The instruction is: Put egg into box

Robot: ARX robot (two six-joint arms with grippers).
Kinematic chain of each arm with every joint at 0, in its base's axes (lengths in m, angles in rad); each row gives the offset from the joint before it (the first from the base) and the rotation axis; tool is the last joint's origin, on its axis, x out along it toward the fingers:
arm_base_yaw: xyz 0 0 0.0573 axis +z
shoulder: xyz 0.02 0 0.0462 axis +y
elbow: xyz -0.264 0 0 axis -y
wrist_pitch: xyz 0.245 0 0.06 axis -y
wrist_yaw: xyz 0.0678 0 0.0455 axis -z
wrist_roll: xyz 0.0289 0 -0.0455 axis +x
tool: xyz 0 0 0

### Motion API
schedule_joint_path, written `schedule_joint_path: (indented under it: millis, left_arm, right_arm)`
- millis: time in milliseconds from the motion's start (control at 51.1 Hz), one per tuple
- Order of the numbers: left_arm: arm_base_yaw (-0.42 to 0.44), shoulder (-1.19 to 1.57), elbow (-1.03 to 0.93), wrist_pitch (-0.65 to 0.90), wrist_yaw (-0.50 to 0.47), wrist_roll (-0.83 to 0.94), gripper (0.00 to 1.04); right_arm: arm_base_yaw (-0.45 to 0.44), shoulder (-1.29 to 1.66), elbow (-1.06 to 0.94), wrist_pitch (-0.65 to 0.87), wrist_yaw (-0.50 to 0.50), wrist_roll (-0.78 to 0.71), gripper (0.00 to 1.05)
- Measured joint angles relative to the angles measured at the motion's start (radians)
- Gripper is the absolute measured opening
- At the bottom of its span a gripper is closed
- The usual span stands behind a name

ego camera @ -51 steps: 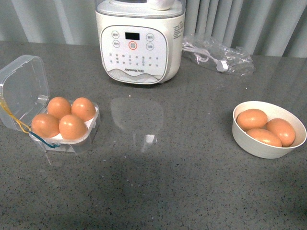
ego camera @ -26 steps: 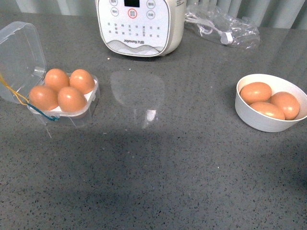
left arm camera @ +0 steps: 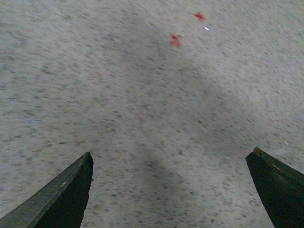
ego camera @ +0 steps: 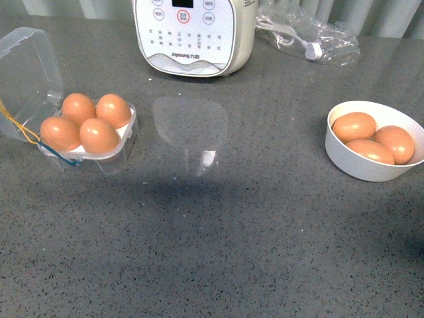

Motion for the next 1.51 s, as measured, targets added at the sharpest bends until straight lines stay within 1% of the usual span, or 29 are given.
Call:
schedule_joint_path:
  millis: [39,137,215,313,450,470,529,548,568,587,607,626,666,685,724,744,822,900,959,998,1194,1292,1331,1351,1370,1507]
  left_arm:
    - [-0.013,0.003,0.01,-0.014,0.021,-0.006,0.98]
    - [-0.046,-0.005,0.025,-0.048,0.114,-0.032,0.98]
    - [-0.06,-0.026,0.026,-0.056,0.132,-0.043,0.98]
    - [-0.048,-0.064,0.021,-0.05,0.114,-0.047,0.98]
    - [0.009,-0.117,-0.017,-0.01,0.031,-0.034,0.98]
    - [0.022,-0.132,-0.032,0.012,0.007,-0.026,0.98]
    - [0.04,-0.164,-0.072,0.075,-0.013,-0.011,0.98]
    - [0.045,-0.168,-0.079,0.09,0.001,-0.004,0.97]
    - [0.056,-0.164,-0.099,0.154,0.063,0.031,0.95]
    - [0.061,-0.16,-0.14,0.292,0.177,0.074,0.89]
    - [0.062,-0.158,-0.169,0.38,0.244,0.111,0.86]
    - [0.061,-0.158,-0.216,0.503,0.335,0.166,0.81]
    - [0.05,-0.156,-0.278,0.634,0.414,0.226,0.73]
    - [0.037,-0.159,-0.32,0.718,0.435,0.259,0.68]
    - [0.014,-0.181,-0.378,0.8,0.44,0.296,0.59]
    - [0.008,-0.195,-0.397,0.812,0.437,0.307,0.56]
    - [-0.018,-0.278,-0.472,0.818,0.403,0.338,0.38]
    - [-0.04,-0.344,-0.522,0.805,0.384,0.346,0.24]
    - [-0.058,-0.406,-0.566,0.782,0.363,0.349,0.09]
    - [-0.065,-0.436,-0.586,0.769,0.353,0.349,0.03]
    - [-0.101,-0.578,-0.652,0.695,0.327,0.358,0.04]
    - [-0.117,-0.676,-0.689,0.63,0.304,0.358,0.04]
    - [-0.135,-0.702,-0.696,0.612,0.285,0.358,0.04]
    - [-0.151,-0.719,-0.7,0.6,0.251,0.358,0.04]
    - [-0.164,-0.736,-0.705,0.587,0.239,0.358,0.04]
    - [-0.196,-0.828,-0.726,0.518,0.232,0.359,0.04]
  right_arm:
    - [0.0,0.0,0.0,0.0,0.0,0.0,0.97]
    - [0.0,0.0,0.0,0.0,0.0,0.0,0.97]
    - [0.0,0.0,0.0,0.0,0.0,0.0,0.97]
    - [0.0,0.0,0.0,0.0,0.0,0.0,0.97]
    - [0.0,0.0,0.0,0.0,0.0,0.0,0.97]
    - [0.0,0.0,0.0,0.0,0.0,0.0,0.97]
    - [0.0,0.0,0.0,0.0,0.0,0.0,0.97]
    - [0.0,0.0,0.0,0.0,0.0,0.0,0.97]
    - [0.0,0.0,0.0,0.0,0.0,0.0,0.97]
    - [0.0,0.0,0.0,0.0,0.0,0.0,0.97]
    - [0.0,0.0,0.0,0.0,0.0,0.0,0.97]
    - [0.0,0.0,0.0,0.0,0.0,0.0,0.97]
    - [0.0,0.0,0.0,0.0,0.002,0.0,0.97]
    - [-0.001,0.0,0.0,0.0,0.002,0.0,0.97]
    - [-0.001,0.0,0.0,0.0,-0.001,0.0,0.97]
    - [-0.001,0.0,0.0,0.0,-0.001,0.0,0.97]
    - [-0.001,0.0,0.0,0.0,0.001,0.0,0.97]
    - [-0.001,0.0,0.0,0.0,0.0,0.0,0.97]
    - [-0.001,0.0,0.0,0.0,0.0,0.0,0.97]
    - [-0.001,0.0,0.0,0.0,0.0,0.0,0.97]
    - [-0.001,0.0,0.0,0.0,0.0,0.0,0.97]
    - [-0.001,0.0,0.0,0.0,0.0,0.0,0.97]
    - [-0.001,0.0,0.0,0.0,0.0,0.0,0.97]
    - [-0.001,0.0,0.0,0.0,0.0,0.0,0.97]
    - [-0.001,0.0,0.0,0.0,0.0,0.0,0.97]
    - [-0.001,0.0,0.0,0.0,0.0,0.0,0.97]
